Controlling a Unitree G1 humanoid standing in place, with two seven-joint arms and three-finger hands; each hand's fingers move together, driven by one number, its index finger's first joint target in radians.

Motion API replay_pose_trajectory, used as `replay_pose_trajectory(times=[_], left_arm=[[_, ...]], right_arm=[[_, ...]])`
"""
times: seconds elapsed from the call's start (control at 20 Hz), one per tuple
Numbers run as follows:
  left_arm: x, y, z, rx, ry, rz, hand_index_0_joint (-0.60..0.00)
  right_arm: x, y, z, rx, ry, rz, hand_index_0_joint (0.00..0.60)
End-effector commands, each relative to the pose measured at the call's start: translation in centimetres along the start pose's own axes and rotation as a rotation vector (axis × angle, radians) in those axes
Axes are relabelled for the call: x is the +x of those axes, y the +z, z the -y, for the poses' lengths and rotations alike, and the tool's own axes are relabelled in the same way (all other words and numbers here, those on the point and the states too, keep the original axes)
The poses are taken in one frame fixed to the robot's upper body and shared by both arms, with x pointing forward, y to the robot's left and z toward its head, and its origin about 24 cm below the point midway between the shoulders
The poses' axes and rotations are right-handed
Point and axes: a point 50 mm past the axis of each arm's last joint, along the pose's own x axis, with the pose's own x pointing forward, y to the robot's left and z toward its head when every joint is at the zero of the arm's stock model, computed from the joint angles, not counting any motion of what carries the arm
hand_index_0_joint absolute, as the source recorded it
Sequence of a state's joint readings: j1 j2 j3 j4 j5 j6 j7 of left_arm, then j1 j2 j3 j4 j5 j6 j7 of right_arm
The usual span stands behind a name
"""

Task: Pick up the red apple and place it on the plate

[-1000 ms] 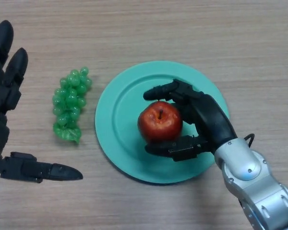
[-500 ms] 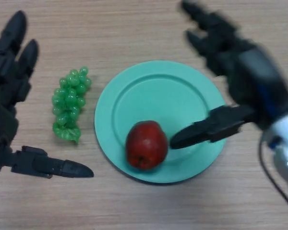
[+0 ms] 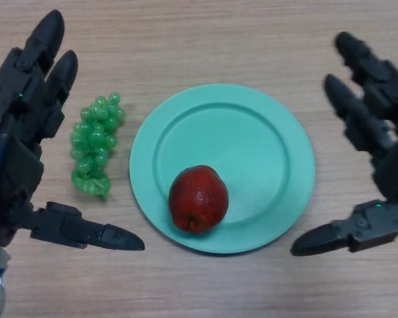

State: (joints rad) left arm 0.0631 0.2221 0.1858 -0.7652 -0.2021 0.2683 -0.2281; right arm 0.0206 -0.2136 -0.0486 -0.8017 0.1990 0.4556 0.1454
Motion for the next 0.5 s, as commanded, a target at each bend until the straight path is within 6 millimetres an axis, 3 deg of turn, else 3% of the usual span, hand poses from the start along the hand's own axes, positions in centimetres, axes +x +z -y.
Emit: replay_pose_trajectory(times=[0.05, 0.5], left_arm=[[-0.19, 2.23, -0.18, 0.086, 0.023, 0.139, 0.000], [-0.63, 2.03, -0.27, 0.092, 0.034, 0.133, 0.000]], right_arm=[[-0.78, 3.31, 0.69, -0.042, -0.027, 0.240, 0.000], [-0.56, 3.66, 0.62, -0.058, -0.070, 0.275, 0.000]])
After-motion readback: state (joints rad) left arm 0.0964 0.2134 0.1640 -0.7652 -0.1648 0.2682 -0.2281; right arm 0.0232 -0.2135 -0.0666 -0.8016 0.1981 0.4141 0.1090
